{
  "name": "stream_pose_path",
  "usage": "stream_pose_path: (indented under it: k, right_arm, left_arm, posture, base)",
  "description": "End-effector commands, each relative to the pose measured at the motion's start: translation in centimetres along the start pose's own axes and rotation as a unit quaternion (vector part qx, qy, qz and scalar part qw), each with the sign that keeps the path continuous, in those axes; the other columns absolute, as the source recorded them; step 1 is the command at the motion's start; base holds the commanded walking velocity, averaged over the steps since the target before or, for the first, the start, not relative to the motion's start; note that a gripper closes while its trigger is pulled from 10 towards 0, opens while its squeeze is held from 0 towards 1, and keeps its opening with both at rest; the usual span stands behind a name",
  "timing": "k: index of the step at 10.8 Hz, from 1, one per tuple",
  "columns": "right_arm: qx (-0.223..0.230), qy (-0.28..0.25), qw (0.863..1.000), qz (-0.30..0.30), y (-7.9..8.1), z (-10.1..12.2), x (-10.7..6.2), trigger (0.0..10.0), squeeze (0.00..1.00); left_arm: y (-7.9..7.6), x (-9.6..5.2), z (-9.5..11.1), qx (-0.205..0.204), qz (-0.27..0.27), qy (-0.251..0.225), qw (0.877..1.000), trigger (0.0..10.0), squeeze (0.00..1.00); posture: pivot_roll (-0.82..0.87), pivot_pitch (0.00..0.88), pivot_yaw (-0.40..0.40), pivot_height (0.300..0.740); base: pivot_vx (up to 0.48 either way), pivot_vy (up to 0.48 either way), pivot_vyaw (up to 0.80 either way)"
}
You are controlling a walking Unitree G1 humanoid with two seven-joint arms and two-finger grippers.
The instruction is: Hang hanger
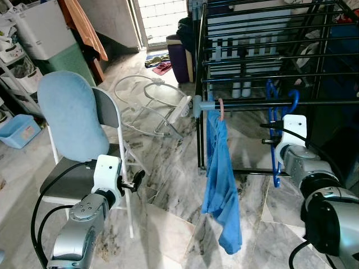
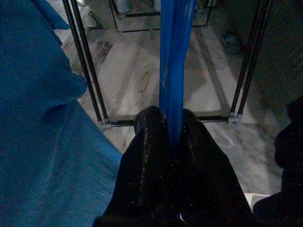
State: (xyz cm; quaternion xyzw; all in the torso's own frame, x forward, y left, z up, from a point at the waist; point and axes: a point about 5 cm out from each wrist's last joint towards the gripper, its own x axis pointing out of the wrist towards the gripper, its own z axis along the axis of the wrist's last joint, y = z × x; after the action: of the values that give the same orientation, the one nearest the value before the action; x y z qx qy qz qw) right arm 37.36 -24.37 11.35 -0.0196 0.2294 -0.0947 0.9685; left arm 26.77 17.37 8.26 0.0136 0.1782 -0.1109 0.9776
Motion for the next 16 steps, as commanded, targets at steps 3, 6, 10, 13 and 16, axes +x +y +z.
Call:
stream_pose_path:
  k: [3, 6, 10, 13, 16]
  right_arm:
    - [0.019, 0.030, 0.999, 0.004, 0.3, -1.6, 0.0, 10.0, 0.00]
    - [0.032, 0.006, 0.999, -0.004, -0.6, -1.4, -0.1, 10.0, 1.00]
    - [0.002, -0.059, 0.998, -0.031, -1.3, -0.2, -0.2, 10.0, 1.00]
    - [-0.029, -0.089, 0.994, -0.052, -2.0, -0.2, -0.5, 10.0, 1.00]
    - [-0.055, -0.103, 0.992, -0.049, -2.5, -0.5, -0.8, 10.0, 1.00]
  left_arm:
    - [0.4, -0.1, 0.4, 0.015, -0.003, 0.004, 1.000, 10.0, 0.00]
    - [0.1, 0.1, 0.4, 0.013, -0.006, 0.003, 1.000, 10.0, 0.00]
    - [-0.5, 0.2, 0.2, 0.003, -0.006, 0.001, 1.000, 10.0, 0.00]
    - [-0.9, 0.3, 0.2, -0.002, -0.008, -0.005, 1.000, 10.0, 0.00]
    - [-1.0, -0.2, 0.0, -0.008, -0.004, -0.010, 1.000, 10.0, 0.00]
  posture:
    - [-0.02, 0.000, 0.163, 0.740]
    - [-0.04, 0.000, 0.159, 0.740]
    - [-0.06, 0.000, 0.141, 0.740]
    - [-0.07, 0.000, 0.132, 0.740]
    - [-0.09, 0.000, 0.117, 0.740]
  base:
    - [0.000, 0.000, 0.00]
    - [0.000, 0.000, 0.00]
    - [0.000, 0.000, 0.00]
    - [0.000, 0.000, 0.00]
    - [0.000, 0.000, 0.00]
